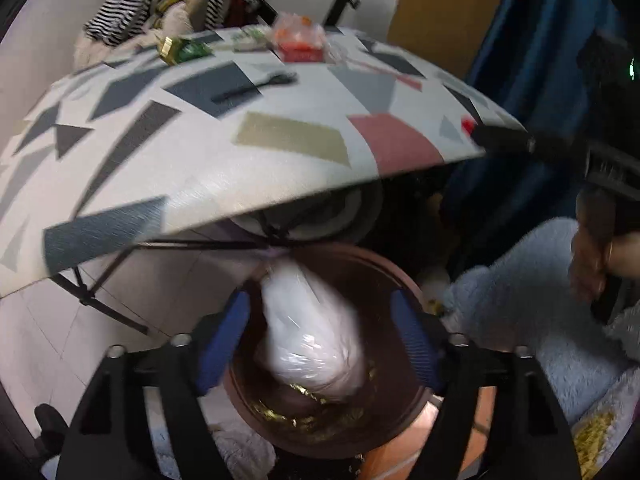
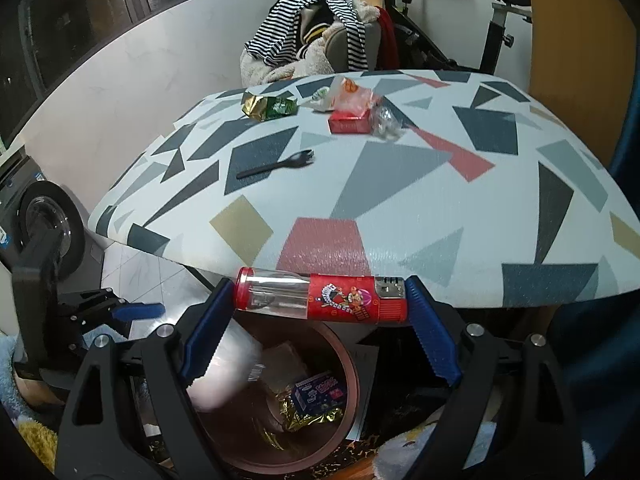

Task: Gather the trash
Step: 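Carry the lighter and white bag down into the brown bin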

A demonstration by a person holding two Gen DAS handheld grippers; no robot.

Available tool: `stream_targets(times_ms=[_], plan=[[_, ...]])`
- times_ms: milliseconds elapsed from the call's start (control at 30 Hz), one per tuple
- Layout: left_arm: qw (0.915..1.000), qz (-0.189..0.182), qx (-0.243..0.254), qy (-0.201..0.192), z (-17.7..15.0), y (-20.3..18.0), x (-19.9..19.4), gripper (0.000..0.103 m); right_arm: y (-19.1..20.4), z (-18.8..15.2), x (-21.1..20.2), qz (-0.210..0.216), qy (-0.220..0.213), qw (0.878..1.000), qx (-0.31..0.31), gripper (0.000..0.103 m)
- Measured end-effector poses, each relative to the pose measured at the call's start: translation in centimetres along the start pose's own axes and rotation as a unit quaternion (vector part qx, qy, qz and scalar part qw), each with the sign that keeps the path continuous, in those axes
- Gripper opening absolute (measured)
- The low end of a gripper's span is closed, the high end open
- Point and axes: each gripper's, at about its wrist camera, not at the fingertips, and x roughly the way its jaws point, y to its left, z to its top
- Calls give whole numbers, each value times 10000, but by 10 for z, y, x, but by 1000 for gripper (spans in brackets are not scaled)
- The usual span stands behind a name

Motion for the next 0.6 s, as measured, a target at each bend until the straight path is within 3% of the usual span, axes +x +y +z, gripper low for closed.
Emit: stream_targets(times_ms=[167, 467, 600], plan=[[9974, 221, -361, -583, 6, 12, -28, 90, 5, -19, 17, 52, 159, 9998, 50, 84], [9882, 820, -382, -1237, -3, 29, -72, 93, 44, -54, 59, 122, 702, 9944, -778, 84], [9846, 881, -567, -1399, -13, 37, -78, 93, 60, -70, 82, 59, 1081, 9872, -1168, 84]])
